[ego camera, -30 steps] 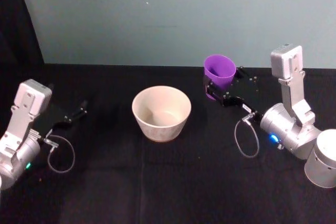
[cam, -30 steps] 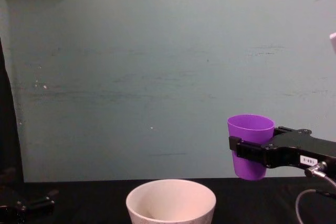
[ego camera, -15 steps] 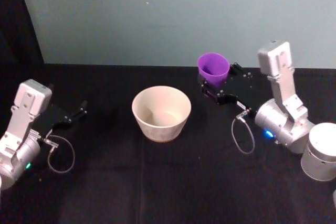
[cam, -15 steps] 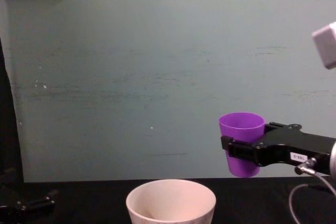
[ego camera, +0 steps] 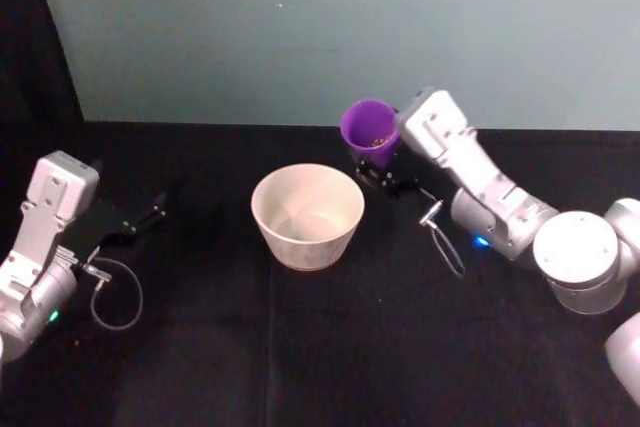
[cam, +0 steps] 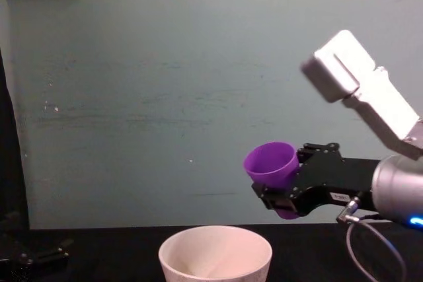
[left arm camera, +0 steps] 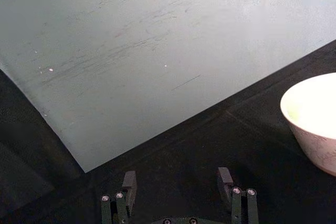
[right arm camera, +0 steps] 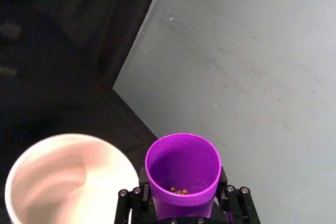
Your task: Pick up the cup and pour the mung beans from the cup into the bowl.
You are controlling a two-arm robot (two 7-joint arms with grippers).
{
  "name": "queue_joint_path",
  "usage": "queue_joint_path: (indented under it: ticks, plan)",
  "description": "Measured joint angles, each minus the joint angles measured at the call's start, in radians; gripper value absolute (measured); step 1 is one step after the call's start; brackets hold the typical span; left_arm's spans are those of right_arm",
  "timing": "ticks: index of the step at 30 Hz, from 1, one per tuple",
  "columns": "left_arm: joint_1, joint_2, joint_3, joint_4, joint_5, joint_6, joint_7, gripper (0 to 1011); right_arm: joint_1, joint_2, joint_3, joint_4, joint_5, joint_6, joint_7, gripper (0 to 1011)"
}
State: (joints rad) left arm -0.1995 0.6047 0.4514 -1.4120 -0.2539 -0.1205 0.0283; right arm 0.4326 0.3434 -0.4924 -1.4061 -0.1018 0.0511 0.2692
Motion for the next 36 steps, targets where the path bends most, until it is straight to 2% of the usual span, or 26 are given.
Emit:
queue_joint_path:
  ticks: [1,6,7,12,13,16,22,26,28,29,31,36]
  plan:
    - [0.000,0.000,0.000,0.000,0.000,0.000,0.000,1011,0.008,0.001,-0.015,0.000,-0.033,0.005,-0.004,724]
    - [0.000,0.000,0.000,0.000,0.000,0.000,0.000,1012,0.029,0.005,-0.059,0.000,-0.126,0.019,-0.014,724]
    - [0.000,0.000,0.000,0.000,0.000,0.000,0.000,1012,0.036,0.007,-0.074,-0.001,-0.161,0.026,-0.017,724]
    - [0.000,0.000,0.000,0.000,0.000,0.000,0.000,1011,0.058,0.011,-0.124,-0.004,-0.259,0.046,-0.021,724]
    - [0.000,0.000,0.000,0.000,0.000,0.000,0.000,1011,0.067,0.012,-0.142,-0.004,-0.293,0.054,-0.022,724]
    - [0.000,0.000,0.000,0.000,0.000,0.000,0.000,1011,0.084,0.011,-0.176,-0.003,-0.358,0.070,-0.021,724]
    - [0.000,0.000,0.000,0.000,0.000,0.000,0.000,1012,0.112,0.007,-0.229,0.004,-0.465,0.104,-0.009,724]
    - [0.000,0.000,0.000,0.000,0.000,0.000,0.000,1011,0.126,0.004,-0.255,0.008,-0.515,0.119,0.003,724]
    - [0.000,0.000,0.000,0.000,0.000,0.000,0.000,1011,0.137,0.002,-0.277,0.013,-0.559,0.131,0.016,724]
    - [0.000,0.000,0.000,0.000,0.000,0.000,0.000,1011,0.137,0.002,-0.277,0.013,-0.559,0.131,0.016,724]
    - [0.000,0.000,0.000,0.000,0.000,0.000,0.000,1011,0.144,-0.002,-0.290,0.017,-0.591,0.138,0.024,724]
    - [0.000,0.000,0.000,0.000,0.000,0.000,0.000,1011,0.148,-0.006,-0.296,0.021,-0.619,0.140,0.031,724]
